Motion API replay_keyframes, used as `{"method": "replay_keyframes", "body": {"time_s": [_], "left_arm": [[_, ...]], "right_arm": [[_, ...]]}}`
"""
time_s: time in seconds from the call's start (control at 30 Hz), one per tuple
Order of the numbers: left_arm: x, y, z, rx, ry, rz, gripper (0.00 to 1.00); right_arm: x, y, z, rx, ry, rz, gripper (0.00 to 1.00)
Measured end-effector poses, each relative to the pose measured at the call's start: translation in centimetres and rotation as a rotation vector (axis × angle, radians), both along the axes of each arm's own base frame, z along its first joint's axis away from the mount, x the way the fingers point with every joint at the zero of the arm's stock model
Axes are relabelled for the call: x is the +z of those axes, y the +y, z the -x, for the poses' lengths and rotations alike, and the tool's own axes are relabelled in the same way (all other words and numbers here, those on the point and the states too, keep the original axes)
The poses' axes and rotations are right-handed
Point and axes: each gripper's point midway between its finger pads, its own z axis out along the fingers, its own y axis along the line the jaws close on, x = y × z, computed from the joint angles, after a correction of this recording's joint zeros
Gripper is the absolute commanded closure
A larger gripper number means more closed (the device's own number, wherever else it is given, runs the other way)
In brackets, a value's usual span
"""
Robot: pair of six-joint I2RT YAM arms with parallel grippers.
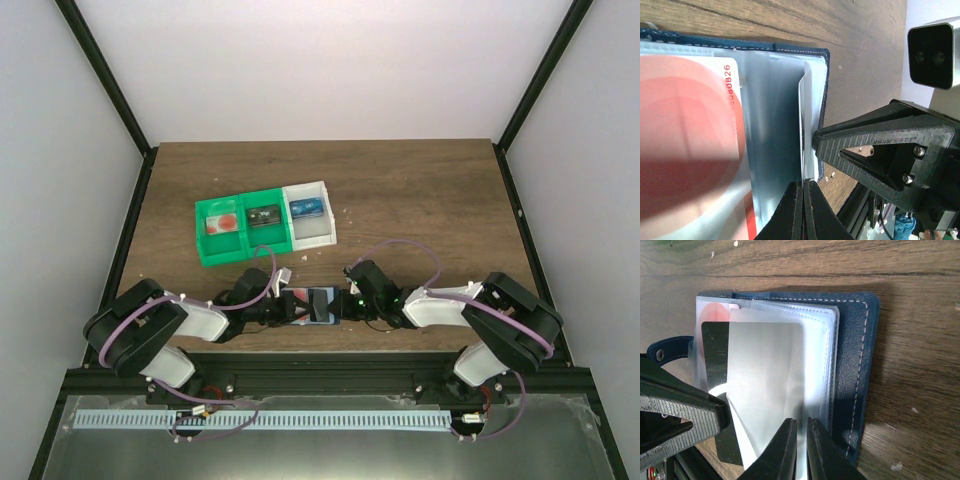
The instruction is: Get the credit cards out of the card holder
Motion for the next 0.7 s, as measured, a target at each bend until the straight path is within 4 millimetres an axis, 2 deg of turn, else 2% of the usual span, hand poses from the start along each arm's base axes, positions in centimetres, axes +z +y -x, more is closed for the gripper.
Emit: {"method": "replay_keyframes", "body": {"time_s": [0.43,0.7], "left_arm": [[0.4,0.3,0.1,0.001,-0.017,-0.015,1.0],[1.1,1.7,-0.6,0.044,-0.041,-0.048,1.0]], "right_arm": [[0.0,0.0,0.0,0.0,0.0,0.0,0.91],[0.0,0.0,0.0,0.001,0.0,0.001,0.91]]}}
